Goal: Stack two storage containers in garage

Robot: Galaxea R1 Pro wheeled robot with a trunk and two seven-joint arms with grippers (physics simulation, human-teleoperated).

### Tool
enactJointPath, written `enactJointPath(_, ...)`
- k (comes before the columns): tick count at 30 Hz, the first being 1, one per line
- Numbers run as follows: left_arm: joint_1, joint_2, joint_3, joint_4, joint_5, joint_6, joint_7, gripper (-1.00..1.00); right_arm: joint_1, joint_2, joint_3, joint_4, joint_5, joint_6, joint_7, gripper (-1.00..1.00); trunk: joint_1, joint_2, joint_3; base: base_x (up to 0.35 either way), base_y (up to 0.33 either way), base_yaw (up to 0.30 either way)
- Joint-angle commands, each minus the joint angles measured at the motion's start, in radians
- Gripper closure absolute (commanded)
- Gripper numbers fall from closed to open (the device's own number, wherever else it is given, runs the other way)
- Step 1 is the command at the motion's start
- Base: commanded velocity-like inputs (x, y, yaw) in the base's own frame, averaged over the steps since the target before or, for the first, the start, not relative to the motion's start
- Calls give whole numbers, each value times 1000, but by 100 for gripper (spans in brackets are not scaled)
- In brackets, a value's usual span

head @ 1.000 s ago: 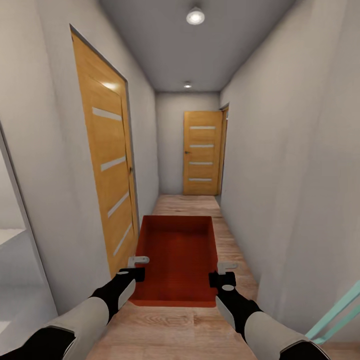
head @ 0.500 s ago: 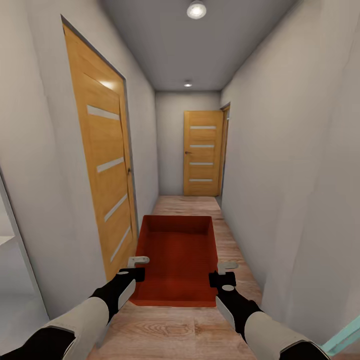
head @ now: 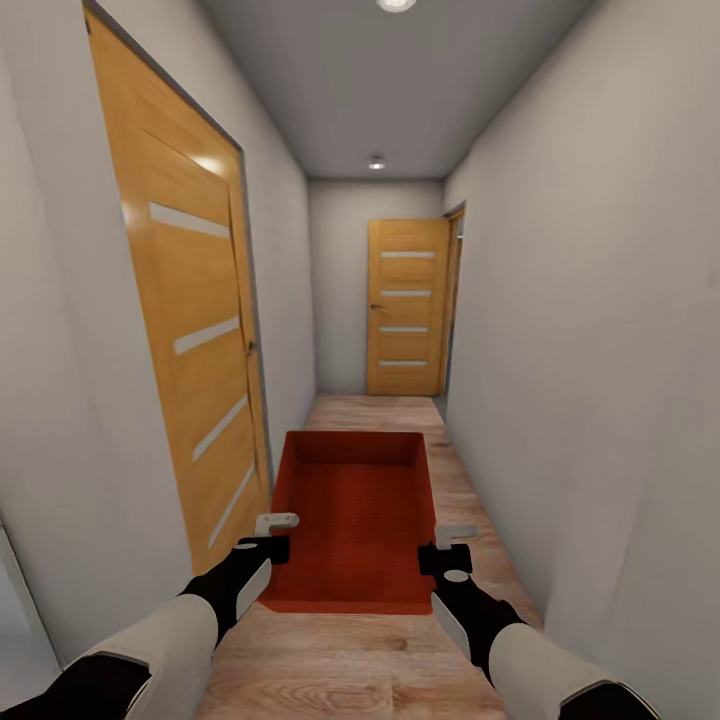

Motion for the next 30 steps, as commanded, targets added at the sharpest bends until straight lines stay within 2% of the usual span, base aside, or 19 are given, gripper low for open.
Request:
enactJointPath(1,-1,33,49,-5,-16,-41,20,100,-1,-1,-14,28,-16,-6,-8,100,1,-1,-1,323,0,0)
enactJointPath(22,-1,34,50,0,-16,-41,20,100,-1,-1,-14,28,-16,-7,-9,100,1,-1,-1,323,0,0)
enactJointPath(30,-1,42,49,-2,-16,-41,20,100,-1,-1,-14,28,-16,-6,-8,100,1,-1,-1,323,0,0)
